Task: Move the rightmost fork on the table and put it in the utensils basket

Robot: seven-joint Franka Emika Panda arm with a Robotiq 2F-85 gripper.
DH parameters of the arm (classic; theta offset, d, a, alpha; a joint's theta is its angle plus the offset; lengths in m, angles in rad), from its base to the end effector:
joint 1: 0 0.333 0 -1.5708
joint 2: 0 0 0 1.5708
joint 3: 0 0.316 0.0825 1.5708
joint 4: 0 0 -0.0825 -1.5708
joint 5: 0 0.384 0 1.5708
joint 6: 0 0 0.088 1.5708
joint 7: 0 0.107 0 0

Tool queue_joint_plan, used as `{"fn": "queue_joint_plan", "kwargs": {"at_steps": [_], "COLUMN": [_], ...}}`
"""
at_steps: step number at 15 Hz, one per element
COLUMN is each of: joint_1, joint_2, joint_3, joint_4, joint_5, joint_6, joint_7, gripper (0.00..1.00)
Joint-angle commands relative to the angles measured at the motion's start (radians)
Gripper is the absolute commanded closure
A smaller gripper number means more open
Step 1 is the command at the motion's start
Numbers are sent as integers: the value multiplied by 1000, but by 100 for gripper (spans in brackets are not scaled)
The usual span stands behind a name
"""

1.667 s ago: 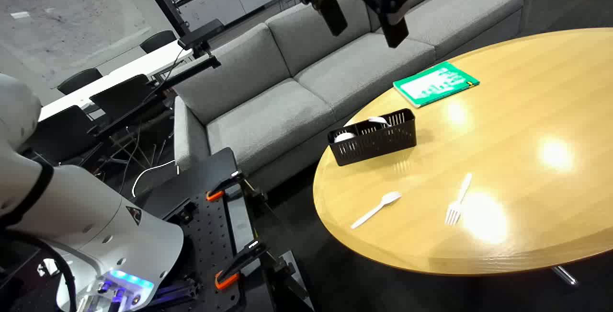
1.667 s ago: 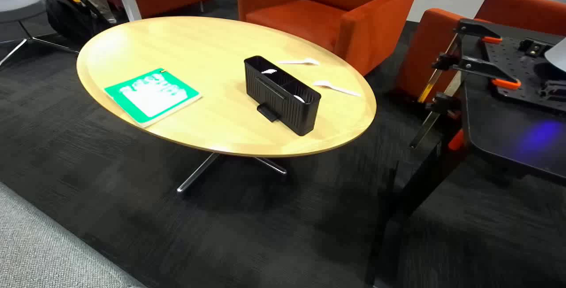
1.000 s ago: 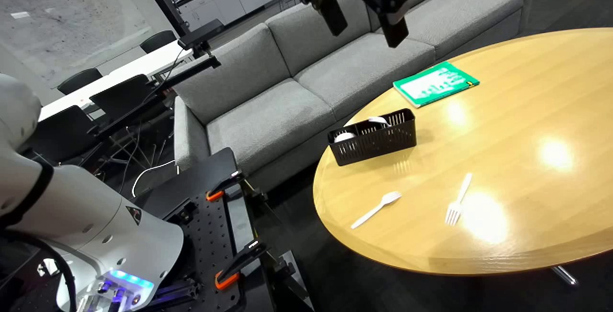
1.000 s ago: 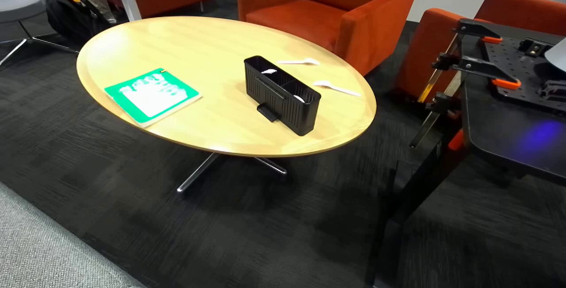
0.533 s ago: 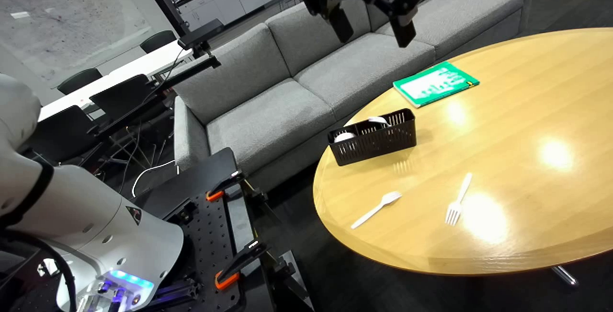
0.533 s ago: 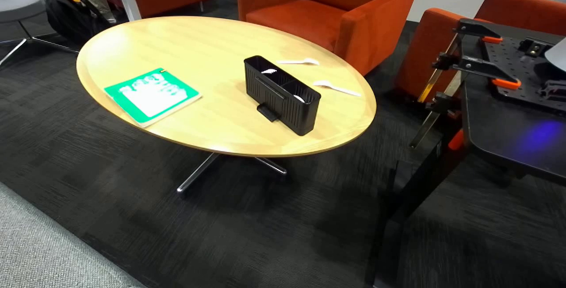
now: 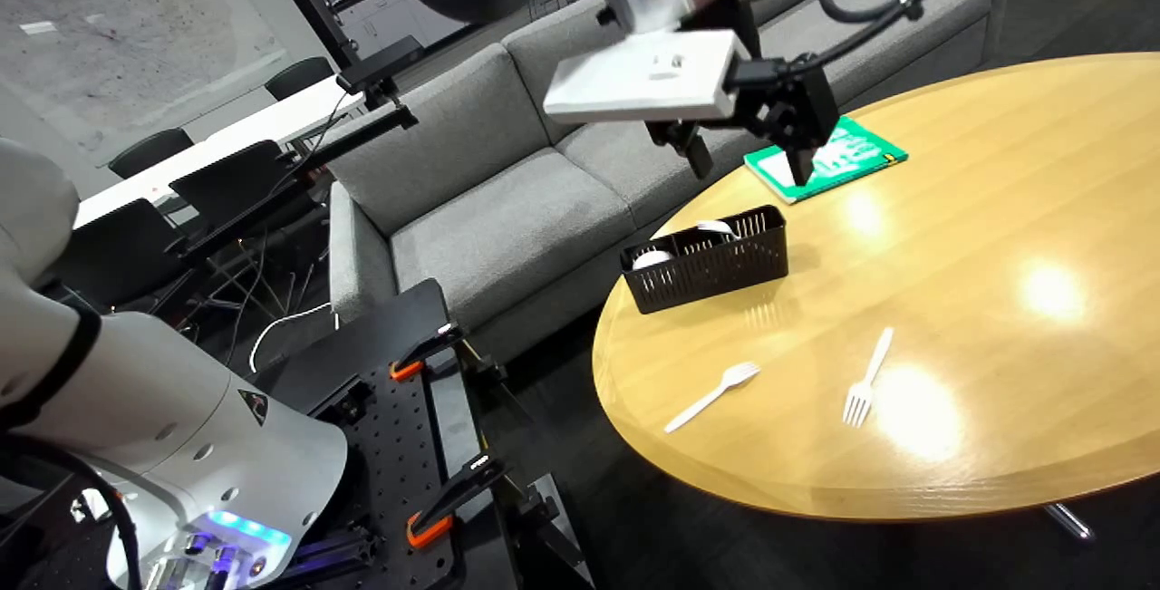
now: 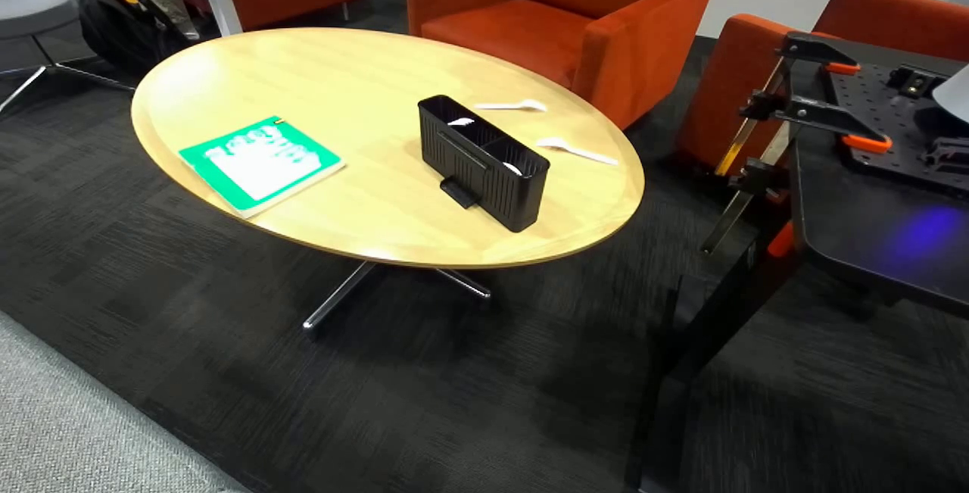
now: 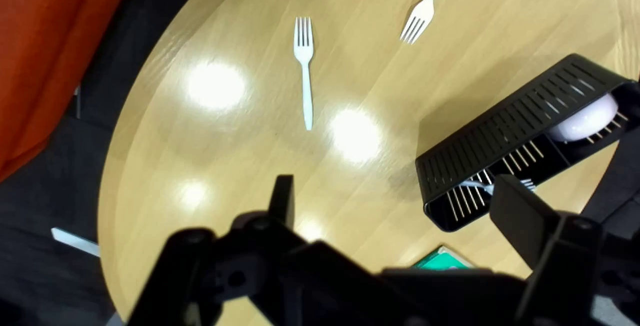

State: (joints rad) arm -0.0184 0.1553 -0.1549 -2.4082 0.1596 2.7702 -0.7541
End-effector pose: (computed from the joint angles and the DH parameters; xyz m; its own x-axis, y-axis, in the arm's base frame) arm 0.5080 -0.0965 0.2701 0.8829 0.4284 0.1922 0.4181 -0.9036 0.0934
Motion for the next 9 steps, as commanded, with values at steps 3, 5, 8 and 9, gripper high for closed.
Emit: {"fn": "queue_joint_plan", "kwargs": {"at_steps": [3,5,8,9], "joint_1": [-168,-218,-252,-203], "joint_2": [294,377,476,476], "joint_3": [172,215,241,186], "joint_4": [193,245,304,305], "joint_5": [27,10,-38,-94], "joint_6": [23,36,48,22], "joint_7": [-106,-115,-101,-28], "gripper": [0,0,0,0]}}
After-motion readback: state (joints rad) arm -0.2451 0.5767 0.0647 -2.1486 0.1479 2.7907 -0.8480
